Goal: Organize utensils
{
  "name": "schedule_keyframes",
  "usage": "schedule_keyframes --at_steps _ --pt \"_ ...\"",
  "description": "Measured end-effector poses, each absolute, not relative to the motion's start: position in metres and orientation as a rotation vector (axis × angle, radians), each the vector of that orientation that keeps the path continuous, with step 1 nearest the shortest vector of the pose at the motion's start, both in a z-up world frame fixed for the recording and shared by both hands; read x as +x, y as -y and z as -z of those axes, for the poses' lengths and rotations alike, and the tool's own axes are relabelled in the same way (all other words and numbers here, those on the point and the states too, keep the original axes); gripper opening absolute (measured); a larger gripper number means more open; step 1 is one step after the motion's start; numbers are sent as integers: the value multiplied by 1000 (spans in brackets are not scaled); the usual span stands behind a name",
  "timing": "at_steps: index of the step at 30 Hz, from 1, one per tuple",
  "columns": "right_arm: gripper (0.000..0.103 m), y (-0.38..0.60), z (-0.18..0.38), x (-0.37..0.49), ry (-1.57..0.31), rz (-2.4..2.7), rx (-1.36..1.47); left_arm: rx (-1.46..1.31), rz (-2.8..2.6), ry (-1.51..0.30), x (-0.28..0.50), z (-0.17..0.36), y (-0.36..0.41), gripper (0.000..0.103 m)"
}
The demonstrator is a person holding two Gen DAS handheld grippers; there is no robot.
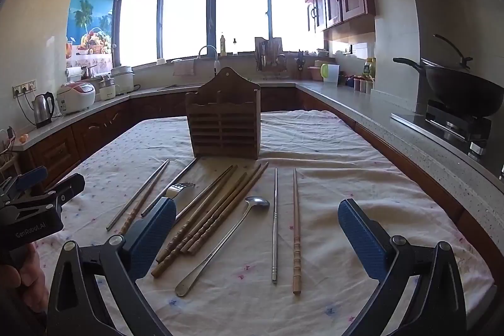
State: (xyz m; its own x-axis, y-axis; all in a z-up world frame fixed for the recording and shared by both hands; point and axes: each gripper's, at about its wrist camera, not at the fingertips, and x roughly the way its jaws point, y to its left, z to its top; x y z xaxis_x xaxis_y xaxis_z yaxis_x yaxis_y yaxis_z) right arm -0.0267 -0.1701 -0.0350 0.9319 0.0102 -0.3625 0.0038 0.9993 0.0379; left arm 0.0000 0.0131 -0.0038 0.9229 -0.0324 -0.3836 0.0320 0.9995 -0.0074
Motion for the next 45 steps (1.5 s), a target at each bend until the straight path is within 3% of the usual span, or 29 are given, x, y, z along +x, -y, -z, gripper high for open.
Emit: schedule_keyframes --at_steps 45 --pt "103 169 36 -26 -373 -31 60 15 37 -402 9 13 -8 103"
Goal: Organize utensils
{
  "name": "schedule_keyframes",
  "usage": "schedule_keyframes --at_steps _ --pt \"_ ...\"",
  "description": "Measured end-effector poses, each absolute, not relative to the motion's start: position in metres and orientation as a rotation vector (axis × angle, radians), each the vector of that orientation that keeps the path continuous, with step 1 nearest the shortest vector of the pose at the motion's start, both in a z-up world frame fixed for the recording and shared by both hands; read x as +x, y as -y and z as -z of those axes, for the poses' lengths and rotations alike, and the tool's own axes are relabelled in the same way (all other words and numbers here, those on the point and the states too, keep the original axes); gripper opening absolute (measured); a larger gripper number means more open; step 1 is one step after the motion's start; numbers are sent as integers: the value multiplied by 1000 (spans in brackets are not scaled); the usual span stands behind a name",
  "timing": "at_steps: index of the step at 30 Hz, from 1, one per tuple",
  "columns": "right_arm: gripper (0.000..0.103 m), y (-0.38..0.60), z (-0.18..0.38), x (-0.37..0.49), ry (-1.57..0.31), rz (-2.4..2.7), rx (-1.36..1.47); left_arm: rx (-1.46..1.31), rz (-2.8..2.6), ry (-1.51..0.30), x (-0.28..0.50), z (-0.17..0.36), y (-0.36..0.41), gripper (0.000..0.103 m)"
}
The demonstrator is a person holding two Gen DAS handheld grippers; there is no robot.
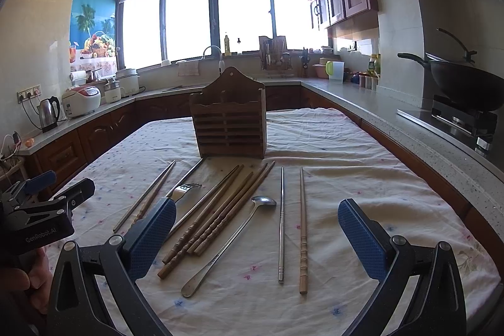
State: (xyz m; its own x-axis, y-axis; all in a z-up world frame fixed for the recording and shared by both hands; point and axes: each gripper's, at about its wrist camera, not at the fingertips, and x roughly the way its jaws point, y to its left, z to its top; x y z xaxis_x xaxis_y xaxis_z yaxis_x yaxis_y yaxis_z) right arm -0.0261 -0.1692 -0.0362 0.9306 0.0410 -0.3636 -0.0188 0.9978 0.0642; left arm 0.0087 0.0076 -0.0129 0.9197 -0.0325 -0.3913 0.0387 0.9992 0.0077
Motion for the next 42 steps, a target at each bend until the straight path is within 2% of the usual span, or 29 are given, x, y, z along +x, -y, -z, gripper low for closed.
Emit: schedule_keyframes --at_steps 14,23,27,29,30,31,34,37,42 --pt "103 170 36 -24 -382 -41 74 -1 55 -439 16 12 -4 103" --pt "103 175 35 -17 -418 -69 108 -14 109 -533 37 14 -2 103" --pt "103 183 35 -5 -462 -116 169 -22 186 -599 58 14 6 93" --pt "99 186 36 3 -497 -144 201 -36 233 -640 70 15 9 86" --pt "97 187 37 8 -517 -156 214 -44 258 -663 77 16 11 79" --pt "93 189 39 14 -539 -170 226 -49 279 -686 84 17 13 73" --pt "76 193 45 30 -605 -200 275 -54 340 -753 104 22 22 62" --pt "62 197 53 48 -678 -232 332 -49 379 -815 123 29 32 58" --pt "47 201 66 71 -775 -266 397 -19 418 -894 148 38 45 48"
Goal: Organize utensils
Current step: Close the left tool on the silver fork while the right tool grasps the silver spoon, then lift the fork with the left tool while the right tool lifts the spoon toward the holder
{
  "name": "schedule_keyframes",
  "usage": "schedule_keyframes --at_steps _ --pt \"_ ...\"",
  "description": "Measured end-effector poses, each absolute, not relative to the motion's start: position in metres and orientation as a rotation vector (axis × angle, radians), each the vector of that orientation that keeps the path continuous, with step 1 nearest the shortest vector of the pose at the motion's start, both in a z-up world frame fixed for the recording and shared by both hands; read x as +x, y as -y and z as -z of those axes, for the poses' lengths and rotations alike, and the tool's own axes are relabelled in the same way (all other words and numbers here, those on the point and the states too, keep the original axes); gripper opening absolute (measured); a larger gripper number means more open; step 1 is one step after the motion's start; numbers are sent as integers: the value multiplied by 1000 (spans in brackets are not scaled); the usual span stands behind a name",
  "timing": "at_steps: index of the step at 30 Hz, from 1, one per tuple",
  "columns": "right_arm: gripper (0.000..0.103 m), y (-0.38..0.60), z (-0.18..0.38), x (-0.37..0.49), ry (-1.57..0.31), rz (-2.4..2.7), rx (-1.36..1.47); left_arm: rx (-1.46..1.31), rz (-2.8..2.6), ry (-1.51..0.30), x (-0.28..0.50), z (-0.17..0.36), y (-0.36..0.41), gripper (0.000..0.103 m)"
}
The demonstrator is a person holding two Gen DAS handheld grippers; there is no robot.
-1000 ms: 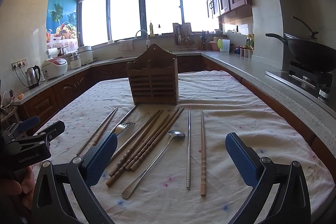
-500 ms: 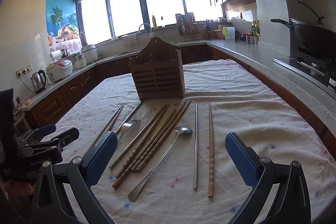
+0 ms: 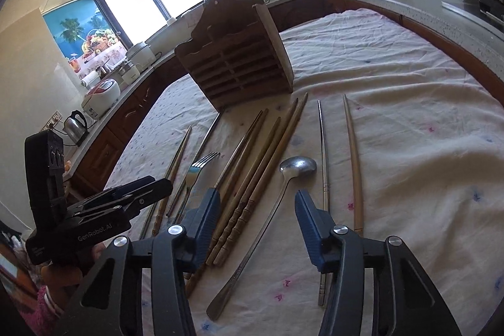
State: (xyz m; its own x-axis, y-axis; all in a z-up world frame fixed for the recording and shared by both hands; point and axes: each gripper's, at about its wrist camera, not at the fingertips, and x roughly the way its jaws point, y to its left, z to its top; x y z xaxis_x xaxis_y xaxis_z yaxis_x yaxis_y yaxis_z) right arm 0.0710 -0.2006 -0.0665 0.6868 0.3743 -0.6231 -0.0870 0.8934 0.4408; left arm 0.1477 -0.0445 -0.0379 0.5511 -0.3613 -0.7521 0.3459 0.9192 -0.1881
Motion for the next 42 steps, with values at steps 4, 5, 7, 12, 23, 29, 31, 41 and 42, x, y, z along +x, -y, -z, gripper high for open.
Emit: schedule_keyframes --at_steps 4,5,7,12,23,29,31,41,42 --pt "37 206 79 86 -847 -281 461 29 446 -942 162 44 55 40" --pt "36 208 83 90 -865 -287 482 41 450 -953 166 45 58 38" --pt "34 212 89 98 -895 -289 515 61 461 -979 172 49 63 36" --pt "26 220 97 111 -925 -311 579 110 445 -998 182 57 69 32" --pt "2 223 99 116 -904 -348 624 35 471 -931 176 42 51 22" --pt "2 225 75 106 -842 -350 600 -37 473 -840 156 10 33 21" --pt "2 226 62 102 -810 -347 586 -55 469 -805 151 -1 30 21" --pt "2 231 -4 91 -644 -338 502 -119 450 -658 134 -49 4 21" --pt "2 231 -10 91 -628 -331 489 -123 448 -648 135 -53 2 21"
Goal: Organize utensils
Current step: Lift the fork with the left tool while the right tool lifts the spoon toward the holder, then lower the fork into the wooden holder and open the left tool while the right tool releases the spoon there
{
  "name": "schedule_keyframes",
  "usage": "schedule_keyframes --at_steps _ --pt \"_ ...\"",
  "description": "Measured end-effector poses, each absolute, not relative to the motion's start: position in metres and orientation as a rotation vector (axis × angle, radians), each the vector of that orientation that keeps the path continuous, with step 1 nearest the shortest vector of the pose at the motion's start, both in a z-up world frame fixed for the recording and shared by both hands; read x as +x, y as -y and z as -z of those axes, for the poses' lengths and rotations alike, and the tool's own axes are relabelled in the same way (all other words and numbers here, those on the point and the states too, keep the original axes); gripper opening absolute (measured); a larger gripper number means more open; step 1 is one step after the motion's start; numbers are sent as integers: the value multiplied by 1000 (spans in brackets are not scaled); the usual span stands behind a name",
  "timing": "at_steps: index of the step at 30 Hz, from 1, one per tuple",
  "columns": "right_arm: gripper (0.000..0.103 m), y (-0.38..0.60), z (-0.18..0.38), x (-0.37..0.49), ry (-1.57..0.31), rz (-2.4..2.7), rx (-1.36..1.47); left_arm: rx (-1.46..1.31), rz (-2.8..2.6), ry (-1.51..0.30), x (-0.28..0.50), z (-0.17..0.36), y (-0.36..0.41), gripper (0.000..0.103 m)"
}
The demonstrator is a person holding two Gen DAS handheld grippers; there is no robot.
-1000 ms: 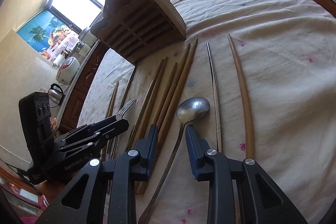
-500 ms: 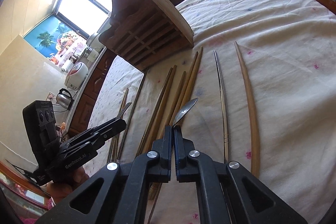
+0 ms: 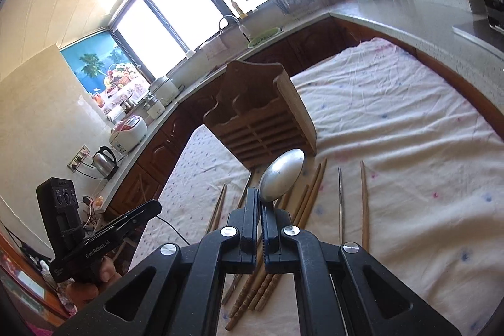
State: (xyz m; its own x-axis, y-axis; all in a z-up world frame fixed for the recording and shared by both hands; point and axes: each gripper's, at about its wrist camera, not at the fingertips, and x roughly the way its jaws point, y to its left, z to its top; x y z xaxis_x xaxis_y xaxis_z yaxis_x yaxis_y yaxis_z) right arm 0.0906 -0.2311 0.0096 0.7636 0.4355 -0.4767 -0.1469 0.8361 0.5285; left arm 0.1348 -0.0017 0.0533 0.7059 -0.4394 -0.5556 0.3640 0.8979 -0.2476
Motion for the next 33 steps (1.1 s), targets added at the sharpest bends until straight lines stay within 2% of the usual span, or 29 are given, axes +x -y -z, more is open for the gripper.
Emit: schedule_keyframes --at_steps 15,25,33 --pt "2 231 -68 124 -445 -252 335 -143 407 -545 169 -98 -7 21" --pt "2 220 -117 176 -300 -204 220 -168 378 -443 237 -142 7 21" --pt "2 203 -105 228 -293 -183 118 -200 318 -467 294 -120 21 21"
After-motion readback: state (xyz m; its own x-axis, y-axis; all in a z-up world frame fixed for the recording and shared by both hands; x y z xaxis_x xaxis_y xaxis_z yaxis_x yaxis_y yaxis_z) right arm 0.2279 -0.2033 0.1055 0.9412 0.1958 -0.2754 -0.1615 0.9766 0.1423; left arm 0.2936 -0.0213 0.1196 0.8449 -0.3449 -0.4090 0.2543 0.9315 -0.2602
